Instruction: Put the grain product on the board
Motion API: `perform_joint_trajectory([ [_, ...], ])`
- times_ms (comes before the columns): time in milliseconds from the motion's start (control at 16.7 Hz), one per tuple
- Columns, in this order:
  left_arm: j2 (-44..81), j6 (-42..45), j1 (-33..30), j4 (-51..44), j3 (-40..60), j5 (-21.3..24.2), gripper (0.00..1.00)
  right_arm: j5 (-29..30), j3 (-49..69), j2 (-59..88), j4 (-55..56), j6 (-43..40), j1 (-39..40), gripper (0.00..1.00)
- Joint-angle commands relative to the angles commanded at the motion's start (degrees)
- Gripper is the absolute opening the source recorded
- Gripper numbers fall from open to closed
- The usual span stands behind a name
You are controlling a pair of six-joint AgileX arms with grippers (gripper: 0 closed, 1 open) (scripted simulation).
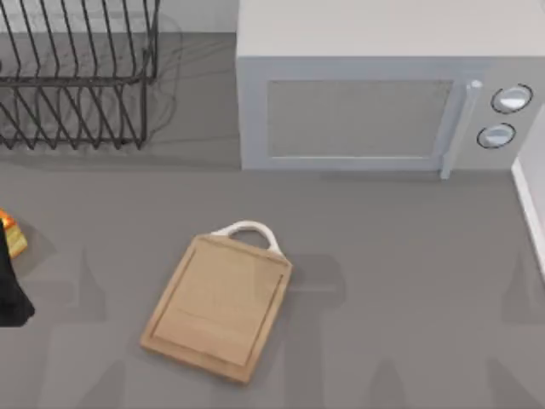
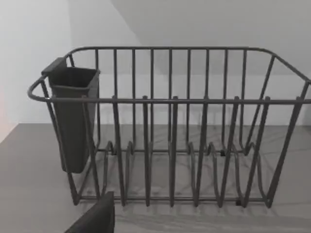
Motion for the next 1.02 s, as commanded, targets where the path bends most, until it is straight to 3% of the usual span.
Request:
perform_joint_trajectory([
  [420,8.91,3.68,0.82,-5.47,7.81,0.32,1.0,0.0,0.0,0.0,0.0,0.0,0.0,1.0],
  [1020,58.92,27.33,3.91,-32.95,46.03,0.88,1.0,0.0,0.0,0.0,0.0,0.0,0.0,1.0],
])
